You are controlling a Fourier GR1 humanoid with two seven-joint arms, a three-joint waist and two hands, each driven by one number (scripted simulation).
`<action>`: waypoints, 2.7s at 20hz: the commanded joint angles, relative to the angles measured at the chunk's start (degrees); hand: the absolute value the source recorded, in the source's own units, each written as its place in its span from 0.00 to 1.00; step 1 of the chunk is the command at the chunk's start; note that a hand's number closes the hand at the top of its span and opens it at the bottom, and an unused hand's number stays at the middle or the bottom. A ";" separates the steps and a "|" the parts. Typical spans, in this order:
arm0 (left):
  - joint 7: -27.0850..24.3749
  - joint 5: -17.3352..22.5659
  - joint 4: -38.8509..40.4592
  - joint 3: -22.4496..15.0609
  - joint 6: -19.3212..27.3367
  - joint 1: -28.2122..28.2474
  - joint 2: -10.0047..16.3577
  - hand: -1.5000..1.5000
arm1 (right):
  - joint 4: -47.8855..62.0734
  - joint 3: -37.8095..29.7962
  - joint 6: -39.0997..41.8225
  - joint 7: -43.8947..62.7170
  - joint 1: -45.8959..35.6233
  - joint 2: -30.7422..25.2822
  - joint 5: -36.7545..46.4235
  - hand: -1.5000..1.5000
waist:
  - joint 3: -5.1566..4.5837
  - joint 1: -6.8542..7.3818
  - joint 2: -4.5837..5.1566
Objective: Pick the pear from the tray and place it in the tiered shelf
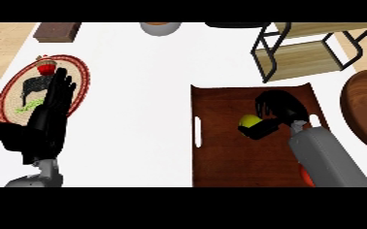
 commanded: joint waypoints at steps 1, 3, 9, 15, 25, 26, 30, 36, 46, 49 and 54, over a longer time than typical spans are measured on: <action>-0.62 1.70 -0.82 1.94 -1.24 1.70 0.87 0.50 | -8.10 -2.38 -1.94 -6.45 8.99 -9.65 0.00 1.00 | 0.10 -0.36 0.22; -2.36 2.25 2.26 3.35 -2.20 0.02 1.48 0.50 | -15.37 -5.24 0.17 -5.90 12.25 -10.27 -3.52 1.00 | 0.08 -0.35 0.31; 0.44 1.49 -0.63 2.10 -1.56 0.86 0.78 0.50 | -34.30 -12.33 3.62 -1.37 18.92 -8.58 -13.59 1.00 | 0.05 -1.18 -0.13; -0.44 1.27 2.30 3.45 -1.59 -1.17 1.50 0.50 | -43.10 -26.39 5.96 10.66 12.16 -7.73 -25.60 1.00 | 0.01 -0.82 0.20; 1.50 -1.36 1.71 0.58 0.28 -3.63 -2.01 0.50 | -47.14 -37.93 9.69 20.24 7.73 -15.21 -28.26 1.00 | 0.12 0.57 0.52; 3.42 -0.32 -5.50 0.23 -1.66 1.41 -0.51 0.50 | -40.69 -38.93 8.80 20.60 2.81 -15.78 -29.79 1.00 | 0.13 1.18 0.51; -0.75 0.74 0.70 3.05 -3.68 -0.31 0.23 0.50 | -34.84 -36.25 5.03 16.43 0.35 -15.11 -24.06 1.00 | 0.12 1.08 0.60; -2.05 1.41 1.69 3.06 -4.72 -1.13 -0.18 0.50 | -15.78 -37.34 -0.21 6.61 -8.17 -16.85 -21.96 1.00 | 0.14 1.47 0.71; 1.19 -0.11 0.42 2.64 -4.16 -2.65 -0.34 0.50 | 9.70 -35.59 -11.69 -6.81 -20.03 -15.27 -16.64 1.00 | 0.16 1.93 0.83; 1.15 -1.38 0.25 1.49 -2.02 -2.45 -2.58 0.50 | 17.75 -35.59 -16.26 -11.28 -23.19 -14.26 -15.15 1.00 | 0.17 2.10 0.92; 2.43 -0.19 0.14 3.00 -3.82 -4.35 -0.75 0.50 | 28.73 -34.75 -20.01 -17.64 -27.56 -14.79 -12.72 1.00 | 0.18 2.25 0.99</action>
